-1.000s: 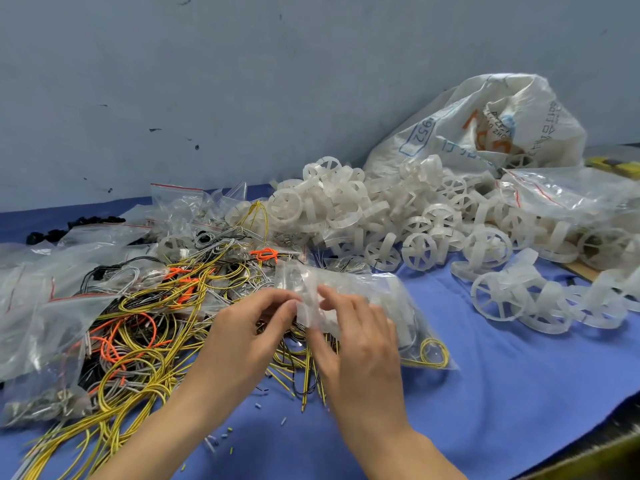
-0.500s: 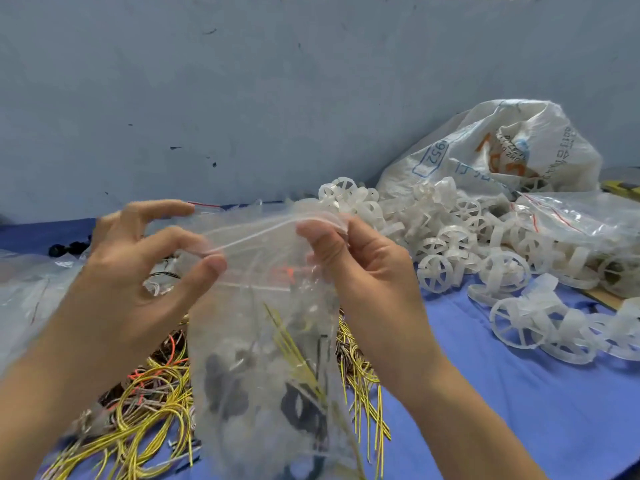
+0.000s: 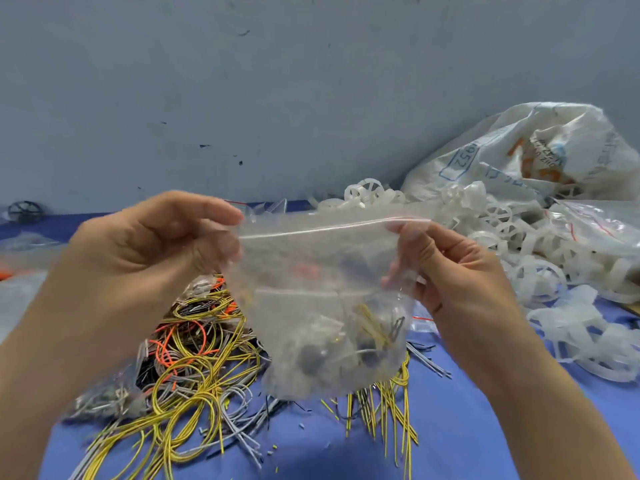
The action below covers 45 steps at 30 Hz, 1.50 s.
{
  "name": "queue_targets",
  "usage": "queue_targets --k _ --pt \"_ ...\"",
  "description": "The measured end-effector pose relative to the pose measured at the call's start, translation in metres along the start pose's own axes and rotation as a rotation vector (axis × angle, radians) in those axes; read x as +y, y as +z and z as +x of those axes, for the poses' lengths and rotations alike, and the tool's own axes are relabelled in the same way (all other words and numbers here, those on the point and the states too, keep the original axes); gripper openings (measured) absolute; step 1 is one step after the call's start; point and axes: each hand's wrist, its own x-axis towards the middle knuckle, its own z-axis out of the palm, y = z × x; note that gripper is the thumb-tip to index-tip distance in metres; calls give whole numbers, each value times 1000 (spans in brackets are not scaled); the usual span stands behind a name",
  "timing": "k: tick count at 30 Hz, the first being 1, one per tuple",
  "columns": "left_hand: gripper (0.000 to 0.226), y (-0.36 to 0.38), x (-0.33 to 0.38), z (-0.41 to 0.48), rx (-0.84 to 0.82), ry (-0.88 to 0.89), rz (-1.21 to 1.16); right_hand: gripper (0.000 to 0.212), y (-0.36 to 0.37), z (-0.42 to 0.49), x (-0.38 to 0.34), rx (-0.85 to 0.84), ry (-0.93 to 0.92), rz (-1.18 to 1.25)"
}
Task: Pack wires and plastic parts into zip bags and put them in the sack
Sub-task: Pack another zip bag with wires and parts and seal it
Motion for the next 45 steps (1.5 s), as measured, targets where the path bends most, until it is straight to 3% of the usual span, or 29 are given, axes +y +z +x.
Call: queue_targets --k 3,9,15,18,21,23,26,30,37,42,45 --pt "26 7 -3 -1 26 -79 -4 31 -4 2 9 37 26 -88" --pt "25 35 -32 -19 -8 -338 -30 28 -6 3 38 70 266 -138" --pt "27 31 -46 -26 48 -400 -46 19 -6 6 43 121 225 -195" --pt "30 31 -46 -28 74 -385 -33 11 -6 6 41 151 86 -380" --pt "28 34 -41 -27 79 -349 -22 24 6 7 34 160 -260 -928" --pt "26 37 -36 -27 55 -315 -8 39 22 7 25 61 -451 -1154" --pt "24 41 -28 -27 -5 -236 38 52 42 10 18 -223 -470 -1291" --pt "25 41 -25 -28 -23 -123 145 40 44 16 25 -466 -369 -1319" --pt "25 36 -31 -27 1 -159 190 2 34 24 25 -409 -178 -942" --pt "32 39 -29 -24 -65 -344 -30 7 36 24 19 -380 -176 -977" --pt "25 43 -27 -22 -122 -411 -135 12 39 22 14 -380 -254 -1083"
